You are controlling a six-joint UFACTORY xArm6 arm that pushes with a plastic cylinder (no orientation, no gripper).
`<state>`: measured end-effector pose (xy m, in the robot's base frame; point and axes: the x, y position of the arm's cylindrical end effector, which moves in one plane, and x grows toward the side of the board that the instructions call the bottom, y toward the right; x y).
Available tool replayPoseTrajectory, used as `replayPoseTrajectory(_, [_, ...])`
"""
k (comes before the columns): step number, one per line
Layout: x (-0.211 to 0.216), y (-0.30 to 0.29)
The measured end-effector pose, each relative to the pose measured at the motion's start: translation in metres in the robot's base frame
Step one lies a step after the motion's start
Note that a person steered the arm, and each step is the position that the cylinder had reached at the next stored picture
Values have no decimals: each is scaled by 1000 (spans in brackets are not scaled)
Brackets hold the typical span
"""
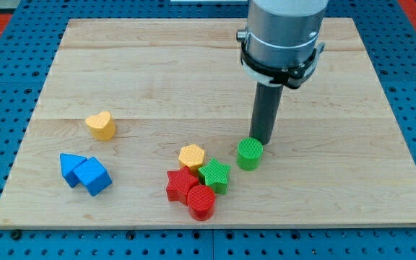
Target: Move green blocks towards bottom center
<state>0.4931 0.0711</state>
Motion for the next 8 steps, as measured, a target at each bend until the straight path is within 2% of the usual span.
replayPoseTrajectory(2, [1,-10])
replayPoseTrajectory(3, [0,-39])
replayPoseTrajectory(8, [14,-52])
